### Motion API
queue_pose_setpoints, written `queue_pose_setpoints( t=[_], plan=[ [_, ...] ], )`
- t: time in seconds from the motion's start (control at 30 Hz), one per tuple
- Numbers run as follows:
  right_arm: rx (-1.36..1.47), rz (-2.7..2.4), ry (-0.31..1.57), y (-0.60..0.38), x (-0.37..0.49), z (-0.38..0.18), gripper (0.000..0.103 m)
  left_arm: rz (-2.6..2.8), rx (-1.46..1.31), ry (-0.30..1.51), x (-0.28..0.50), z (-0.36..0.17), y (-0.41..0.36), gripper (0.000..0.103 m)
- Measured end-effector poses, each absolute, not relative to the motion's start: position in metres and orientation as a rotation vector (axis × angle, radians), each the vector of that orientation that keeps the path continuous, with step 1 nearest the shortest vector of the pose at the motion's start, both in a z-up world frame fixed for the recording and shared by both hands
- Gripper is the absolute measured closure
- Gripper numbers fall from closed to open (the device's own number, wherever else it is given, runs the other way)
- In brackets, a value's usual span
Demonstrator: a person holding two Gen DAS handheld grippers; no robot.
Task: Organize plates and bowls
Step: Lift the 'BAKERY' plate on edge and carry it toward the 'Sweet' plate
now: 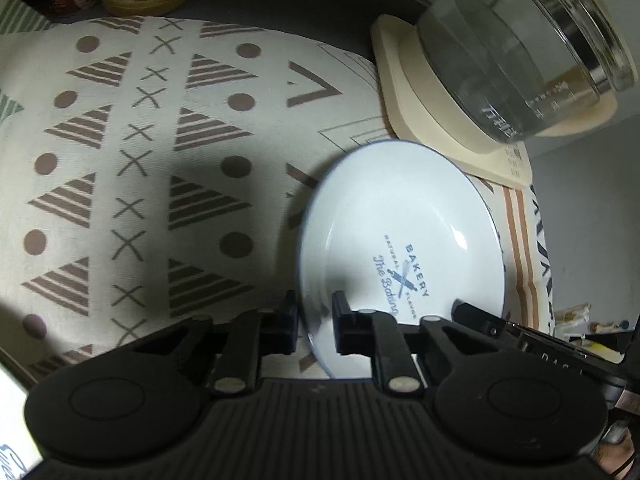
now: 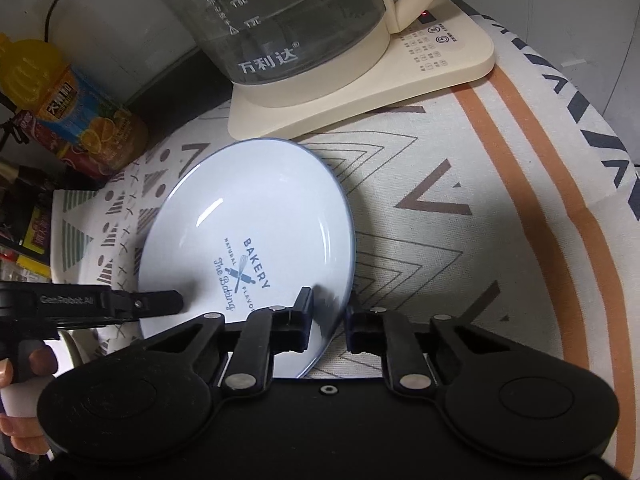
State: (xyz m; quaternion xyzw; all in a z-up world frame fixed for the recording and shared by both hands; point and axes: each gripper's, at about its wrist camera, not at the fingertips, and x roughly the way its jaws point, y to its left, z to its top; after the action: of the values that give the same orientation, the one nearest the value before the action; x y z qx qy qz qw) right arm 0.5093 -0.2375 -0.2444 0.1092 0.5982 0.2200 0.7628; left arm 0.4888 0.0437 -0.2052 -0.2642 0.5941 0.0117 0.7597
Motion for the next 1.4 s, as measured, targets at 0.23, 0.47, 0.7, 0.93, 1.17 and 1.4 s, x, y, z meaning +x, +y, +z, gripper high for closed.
queue_pose_setpoints(
  t=[0.23, 0.47, 0.7, 0.93, 1.17, 1.4],
  plan=[
    [0.250, 0.511, 1.235, -0.236, 0.504, -0.223, 0.091, 0.045, -0.597, 1.230, 0.484, -0.196, 0.051, 0.088],
    [0.234, 0.516, 1.157, -0.227, 0.501, -0.202, 0.091, 0.066, -0.620, 1.173, 0.472, -0.184, 0.059, 0.088],
    [0.240, 0.520, 1.080, -0.221, 0.500, -0.176, 0.091, 0.051, -0.631, 1.103, 0.462, -0.161, 0.067, 0.087],
    [0.253, 0.515, 1.018, -0.212, 0.492, -0.148, 0.091, 0.034, -0.646, 1.056, 0.446, -0.137, 0.077, 0.087],
    [0.267, 0.514, 0.983, -0.197, 0.470, -0.130, 0.091, 0.026, -0.625, 1.041, 0.425, -0.117, 0.097, 0.086],
    [0.283, 0.519, 0.969, -0.175, 0.443, -0.117, 0.091, 0.027, -0.611, 1.038, 0.397, -0.105, 0.121, 0.086]
  ],
)
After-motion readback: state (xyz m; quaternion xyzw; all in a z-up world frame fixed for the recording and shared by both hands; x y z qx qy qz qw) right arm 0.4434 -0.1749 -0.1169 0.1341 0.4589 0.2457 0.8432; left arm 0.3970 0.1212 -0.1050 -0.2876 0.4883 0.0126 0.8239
